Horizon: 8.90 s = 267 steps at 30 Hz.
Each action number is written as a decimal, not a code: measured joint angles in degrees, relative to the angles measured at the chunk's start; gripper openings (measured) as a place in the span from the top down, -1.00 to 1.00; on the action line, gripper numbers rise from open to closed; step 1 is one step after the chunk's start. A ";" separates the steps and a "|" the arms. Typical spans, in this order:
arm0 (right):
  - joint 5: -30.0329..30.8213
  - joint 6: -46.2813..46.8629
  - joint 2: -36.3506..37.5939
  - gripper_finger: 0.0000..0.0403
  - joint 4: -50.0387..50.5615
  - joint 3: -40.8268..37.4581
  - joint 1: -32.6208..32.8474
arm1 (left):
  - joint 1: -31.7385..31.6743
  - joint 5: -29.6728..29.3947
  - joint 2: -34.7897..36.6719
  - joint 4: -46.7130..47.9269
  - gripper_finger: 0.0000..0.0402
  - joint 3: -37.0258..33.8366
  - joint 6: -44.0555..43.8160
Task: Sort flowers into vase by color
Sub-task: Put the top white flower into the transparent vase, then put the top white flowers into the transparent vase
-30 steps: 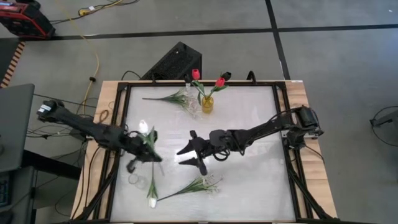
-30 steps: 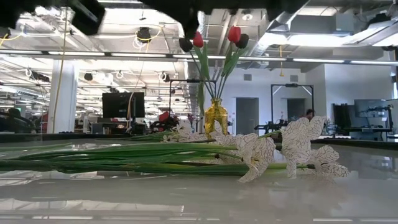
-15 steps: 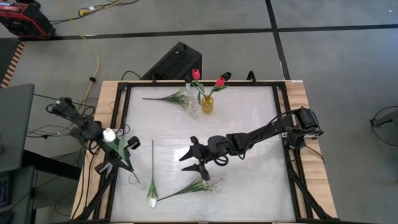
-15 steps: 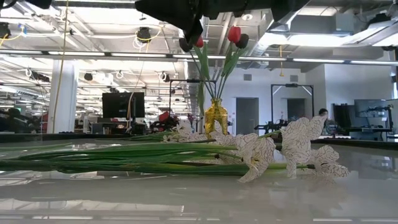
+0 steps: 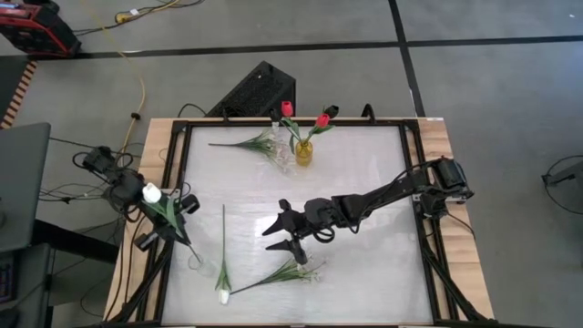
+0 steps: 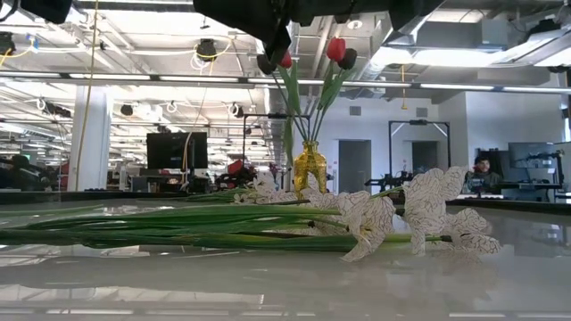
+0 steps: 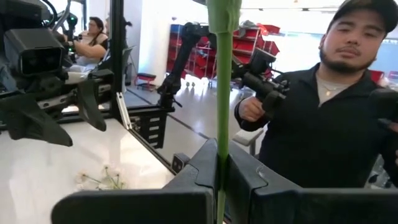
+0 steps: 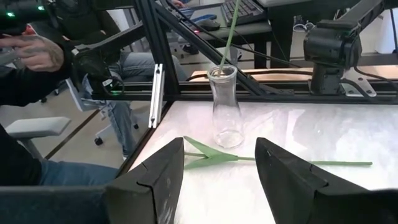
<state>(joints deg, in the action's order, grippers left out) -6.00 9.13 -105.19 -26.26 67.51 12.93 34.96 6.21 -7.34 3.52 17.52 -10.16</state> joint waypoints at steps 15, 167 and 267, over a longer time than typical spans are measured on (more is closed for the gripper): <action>0.04 0.00 -0.02 -0.11 -0.04 0.00 0.00 | 0.00 0.00 3.27 9.18 1.00 -0.53 -0.76; 13.92 6.02 -2.03 -0.11 9.52 -2.29 5.75 | -78.32 18.56 -17.09 20.75 0.99 37.70 1.74; 13.70 7.08 -2.01 -0.11 7.50 -2.27 -1.44 | -38.02 36.41 6.98 -53.53 1.00 -16.73 -35.16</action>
<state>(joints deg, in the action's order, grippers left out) 7.70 16.21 -107.20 -18.76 65.23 11.49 -3.06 42.62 -0.36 -50.02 0.78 -45.32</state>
